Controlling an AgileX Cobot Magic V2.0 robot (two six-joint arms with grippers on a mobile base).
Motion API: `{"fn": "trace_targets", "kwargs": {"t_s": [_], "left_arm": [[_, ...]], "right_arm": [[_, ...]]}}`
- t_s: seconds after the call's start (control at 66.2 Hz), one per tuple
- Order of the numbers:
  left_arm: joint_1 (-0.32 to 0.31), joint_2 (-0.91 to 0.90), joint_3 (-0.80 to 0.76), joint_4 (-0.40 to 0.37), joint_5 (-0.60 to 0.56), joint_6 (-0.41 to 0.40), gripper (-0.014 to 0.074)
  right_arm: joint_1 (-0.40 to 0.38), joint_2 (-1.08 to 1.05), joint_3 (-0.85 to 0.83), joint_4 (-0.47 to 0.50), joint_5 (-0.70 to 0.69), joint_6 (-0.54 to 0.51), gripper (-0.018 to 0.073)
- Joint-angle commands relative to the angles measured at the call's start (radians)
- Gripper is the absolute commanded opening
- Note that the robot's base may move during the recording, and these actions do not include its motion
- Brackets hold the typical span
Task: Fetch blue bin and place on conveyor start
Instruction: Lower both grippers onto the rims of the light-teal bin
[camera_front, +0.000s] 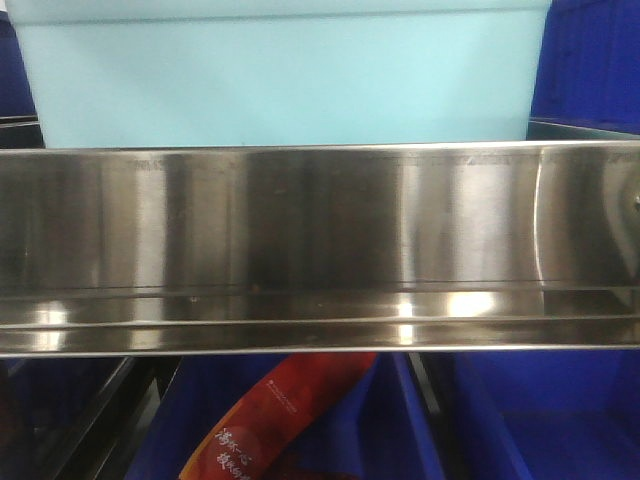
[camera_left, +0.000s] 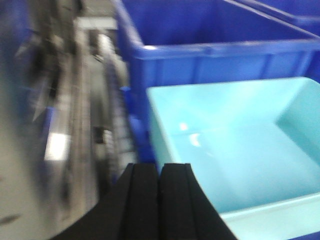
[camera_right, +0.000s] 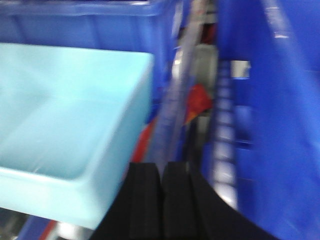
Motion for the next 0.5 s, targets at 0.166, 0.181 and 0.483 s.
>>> {"fn": "trace_targets", "kwargs": {"t_s": [0.166, 0.181, 0.483], "left_arm": [[-0.086, 0.193, -0.166, 0.014, 0.008, -0.091, -0.0111], [-0.091, 0.210, -0.176, 0.021, 0.008, -0.102, -0.0111], [-0.231, 0.433, -0.412, 0.394, 0.130, -0.539, -0.0111]], "right_arm": [[0.095, 0.190, -0.155, 0.008, -0.029, 0.012, -0.0165], [0.097, 0.200, -0.163, 0.008, -0.029, 0.022, -0.0165], [0.152, 0.413, -0.348, -0.280, 0.093, 0.452, -0.0140]]}}
